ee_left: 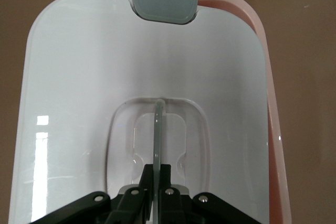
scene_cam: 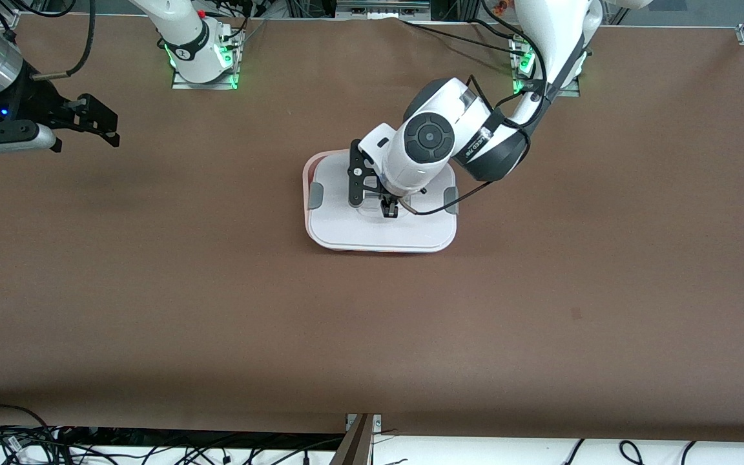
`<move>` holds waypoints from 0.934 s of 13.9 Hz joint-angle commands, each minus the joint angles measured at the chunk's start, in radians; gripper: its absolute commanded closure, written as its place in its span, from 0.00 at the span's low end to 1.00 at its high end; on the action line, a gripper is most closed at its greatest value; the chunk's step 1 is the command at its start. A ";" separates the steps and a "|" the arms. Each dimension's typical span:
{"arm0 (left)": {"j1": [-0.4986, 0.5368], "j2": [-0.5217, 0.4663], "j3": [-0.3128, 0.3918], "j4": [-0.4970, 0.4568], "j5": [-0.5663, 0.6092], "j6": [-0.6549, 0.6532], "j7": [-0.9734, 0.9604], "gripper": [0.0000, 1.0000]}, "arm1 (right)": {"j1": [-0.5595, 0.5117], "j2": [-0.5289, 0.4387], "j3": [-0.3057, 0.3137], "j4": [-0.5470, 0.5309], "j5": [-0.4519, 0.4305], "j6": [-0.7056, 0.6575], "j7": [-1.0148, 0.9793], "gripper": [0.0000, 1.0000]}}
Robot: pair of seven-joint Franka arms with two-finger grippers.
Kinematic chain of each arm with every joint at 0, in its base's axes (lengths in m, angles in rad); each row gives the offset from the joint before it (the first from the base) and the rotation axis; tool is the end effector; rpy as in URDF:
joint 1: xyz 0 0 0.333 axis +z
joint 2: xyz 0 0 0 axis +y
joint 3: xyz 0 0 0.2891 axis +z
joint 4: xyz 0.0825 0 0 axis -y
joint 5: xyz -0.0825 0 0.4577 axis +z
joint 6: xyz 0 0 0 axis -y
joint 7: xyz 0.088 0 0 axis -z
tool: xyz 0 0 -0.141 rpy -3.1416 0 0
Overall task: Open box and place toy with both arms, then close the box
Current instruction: 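Lower the lid onto the box with the left gripper and press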
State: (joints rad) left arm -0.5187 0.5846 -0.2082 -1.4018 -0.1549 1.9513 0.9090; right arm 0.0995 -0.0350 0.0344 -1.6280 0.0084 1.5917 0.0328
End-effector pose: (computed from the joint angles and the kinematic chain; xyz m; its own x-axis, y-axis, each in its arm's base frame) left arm 0.5748 -0.5043 0.2860 0.0432 -0.9830 0.1782 -0.9829 -0.0098 0.1838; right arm 0.6138 0.0841 0.5560 0.9949 0.1007 -0.0016 0.1007 -0.9949 -0.0071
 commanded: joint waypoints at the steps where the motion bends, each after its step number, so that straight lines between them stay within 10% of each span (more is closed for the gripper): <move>1: 0.006 -0.035 0.007 -0.003 -0.104 -0.023 -0.021 1.00 | -0.018 -0.002 0.013 0.011 -0.010 -0.006 0.018 0.00; 13: -0.030 -0.003 0.009 -0.045 -0.106 -0.005 -0.160 1.00 | -0.018 0.000 0.015 0.016 -0.024 -0.007 -0.004 0.00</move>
State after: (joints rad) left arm -0.5314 0.5845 -0.2080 -1.4461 -0.2379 1.9406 0.7824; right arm 0.0923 -0.0263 0.0377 -1.6222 -0.0118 1.5927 0.0334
